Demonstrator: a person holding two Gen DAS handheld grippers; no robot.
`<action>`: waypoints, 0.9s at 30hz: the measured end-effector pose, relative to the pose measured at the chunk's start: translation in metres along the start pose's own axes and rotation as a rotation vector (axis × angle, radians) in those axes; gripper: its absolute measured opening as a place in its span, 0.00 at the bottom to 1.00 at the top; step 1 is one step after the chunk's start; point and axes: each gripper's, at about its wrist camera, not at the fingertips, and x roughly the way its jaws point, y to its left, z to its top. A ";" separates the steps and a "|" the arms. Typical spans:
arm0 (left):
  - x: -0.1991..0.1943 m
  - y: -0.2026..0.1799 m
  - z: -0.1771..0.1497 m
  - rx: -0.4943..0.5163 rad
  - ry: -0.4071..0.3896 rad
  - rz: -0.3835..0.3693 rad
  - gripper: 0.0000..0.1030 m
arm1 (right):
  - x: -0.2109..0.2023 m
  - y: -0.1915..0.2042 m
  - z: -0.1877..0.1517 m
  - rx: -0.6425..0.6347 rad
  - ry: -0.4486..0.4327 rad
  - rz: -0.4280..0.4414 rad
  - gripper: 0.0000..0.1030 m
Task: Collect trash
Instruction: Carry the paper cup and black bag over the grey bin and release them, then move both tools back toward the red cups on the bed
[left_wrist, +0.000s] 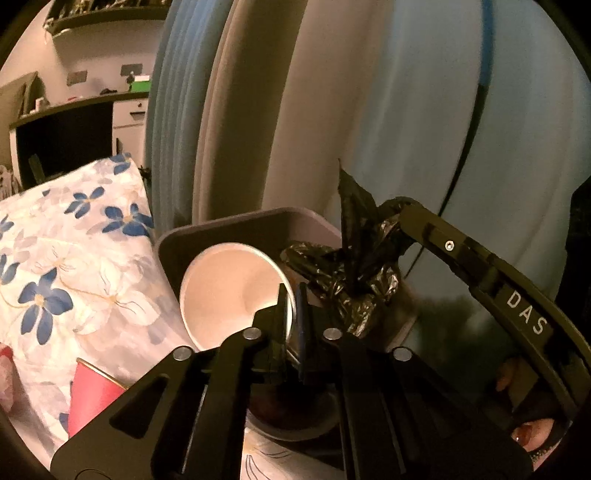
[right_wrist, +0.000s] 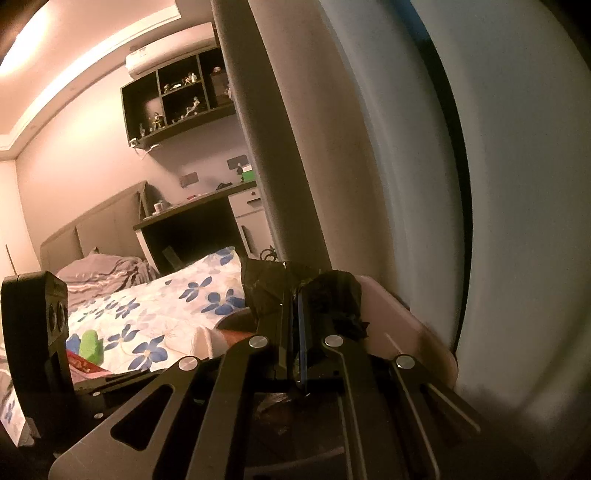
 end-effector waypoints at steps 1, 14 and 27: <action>0.000 0.001 -0.001 -0.005 0.001 -0.001 0.32 | 0.001 0.000 0.000 0.001 0.001 0.000 0.04; -0.065 0.036 -0.015 -0.090 -0.129 0.189 0.92 | -0.021 0.006 -0.002 -0.006 -0.062 -0.008 0.63; -0.170 0.087 -0.052 -0.133 -0.239 0.445 0.94 | -0.063 0.053 -0.047 -0.088 -0.102 -0.017 0.94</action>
